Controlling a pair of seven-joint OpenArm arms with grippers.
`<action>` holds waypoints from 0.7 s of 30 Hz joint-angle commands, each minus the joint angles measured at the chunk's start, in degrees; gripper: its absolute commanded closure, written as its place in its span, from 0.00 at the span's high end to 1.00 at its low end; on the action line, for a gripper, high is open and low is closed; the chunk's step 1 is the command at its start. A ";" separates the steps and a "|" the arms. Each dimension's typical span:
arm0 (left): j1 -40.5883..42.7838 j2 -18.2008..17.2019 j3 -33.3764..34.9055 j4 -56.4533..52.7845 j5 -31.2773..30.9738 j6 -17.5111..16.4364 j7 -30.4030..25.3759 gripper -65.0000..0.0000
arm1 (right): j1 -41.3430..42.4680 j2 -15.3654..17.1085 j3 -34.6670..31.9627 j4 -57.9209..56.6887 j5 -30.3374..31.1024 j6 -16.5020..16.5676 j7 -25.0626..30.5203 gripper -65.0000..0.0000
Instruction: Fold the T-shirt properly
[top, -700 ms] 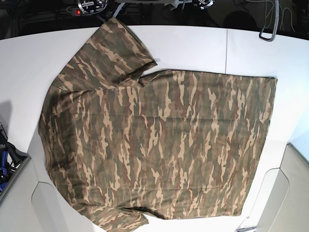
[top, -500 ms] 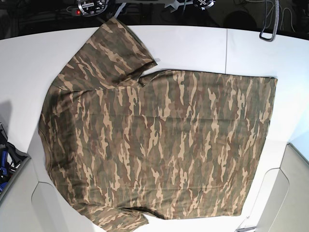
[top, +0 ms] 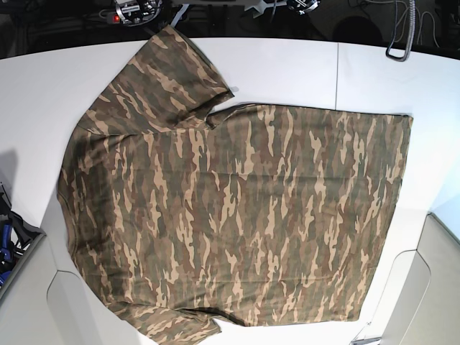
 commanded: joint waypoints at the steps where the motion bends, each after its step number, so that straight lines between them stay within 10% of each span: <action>1: 0.22 -0.02 0.00 0.26 0.09 -0.83 -0.11 0.23 | 0.11 0.11 -0.09 0.52 0.39 0.63 0.48 0.15; 6: 0.24 -0.04 0.00 0.26 2.08 -1.07 -0.04 0.23 | -0.31 0.13 -0.09 0.52 0.39 0.85 0.46 0.15; 11: 1.11 -0.35 0.00 0.31 1.92 -9.09 0.04 0.23 | -2.19 0.13 -0.09 0.55 0.37 0.87 0.46 0.15; 21: 6.95 -4.96 -0.17 9.35 -5.07 -9.40 -0.13 0.23 | -9.42 3.26 -0.09 7.32 0.42 5.64 0.44 0.15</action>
